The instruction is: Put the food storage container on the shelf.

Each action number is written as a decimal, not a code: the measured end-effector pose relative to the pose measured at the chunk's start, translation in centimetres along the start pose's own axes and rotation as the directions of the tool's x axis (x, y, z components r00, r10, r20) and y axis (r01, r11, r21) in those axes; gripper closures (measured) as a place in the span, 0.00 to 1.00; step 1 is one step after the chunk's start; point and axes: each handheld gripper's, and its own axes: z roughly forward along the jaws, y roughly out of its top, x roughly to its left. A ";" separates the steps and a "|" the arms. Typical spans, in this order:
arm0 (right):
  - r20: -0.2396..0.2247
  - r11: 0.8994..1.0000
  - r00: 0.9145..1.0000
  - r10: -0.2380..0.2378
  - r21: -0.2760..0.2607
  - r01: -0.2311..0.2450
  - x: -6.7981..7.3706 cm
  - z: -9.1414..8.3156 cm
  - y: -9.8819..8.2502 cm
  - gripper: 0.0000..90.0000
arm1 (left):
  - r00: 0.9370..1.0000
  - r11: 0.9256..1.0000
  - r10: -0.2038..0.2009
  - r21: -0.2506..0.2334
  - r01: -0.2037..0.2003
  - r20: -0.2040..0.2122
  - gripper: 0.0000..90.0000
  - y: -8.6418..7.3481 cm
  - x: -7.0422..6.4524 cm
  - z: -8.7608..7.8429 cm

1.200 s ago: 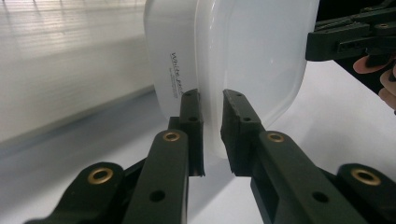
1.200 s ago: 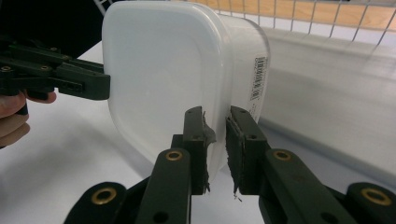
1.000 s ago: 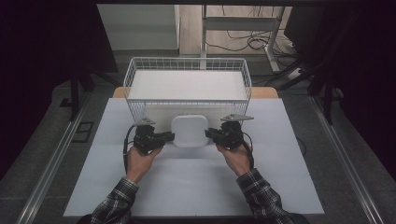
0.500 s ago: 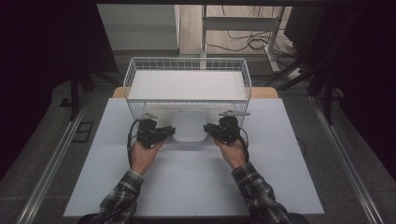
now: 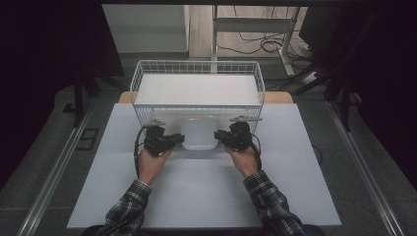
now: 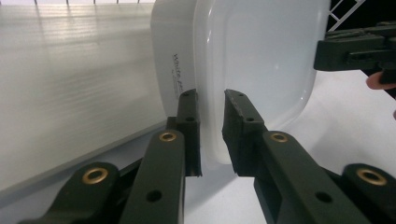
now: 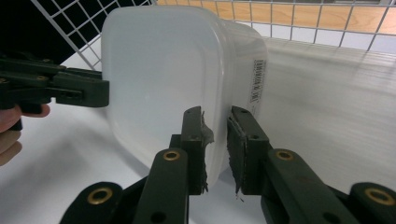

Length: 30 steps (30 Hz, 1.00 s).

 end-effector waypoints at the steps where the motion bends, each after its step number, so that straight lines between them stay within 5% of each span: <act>1: 0.010 1.000 1.000 -0.002 -0.005 0.002 -0.2 0.2 -0.1 0.82 | 1.000 1.000 0.017 -0.013 -0.017 -0.005 0.84 0.1 -0.1 0.1; 10: 0.057 0.998 0.998 -0.021 -0.050 0.024 -0.4 1.1 -0.2 0.71 | 0.995 0.996 0.059 -0.057 -0.063 -0.076 0.72 0.8 -0.2 0.6; 13: 0.113 0.996 0.993 -0.039 -0.070 0.047 -0.4 1.4 -0.2 0.69 | 0.993 0.995 0.064 -0.072 -0.072 -0.098 0.69 0.9 0.0 0.9; 19: 0.118 0.997 0.992 -0.035 -0.065 0.043 -0.7 1.7 -0.2 0.70 | 0.989 0.994 0.072 -0.074 -0.082 -0.132 0.65 1.8 0.3 1.6; 26: 0.105 0.995 0.994 -0.036 -0.090 0.046 -0.8 1.3 -0.4 0.70 | 0.990 0.992 0.072 -0.097 -0.084 -0.119 0.57 1.5 -0.1 0.9; 30: 0.073 0.993 0.995 -0.074 -0.089 0.081 -0.3 0.4 -0.8 0.77 | 0.994 0.989 0.086 -0.118 -0.094 -0.069 0.38 0.1 -0.7 -0.2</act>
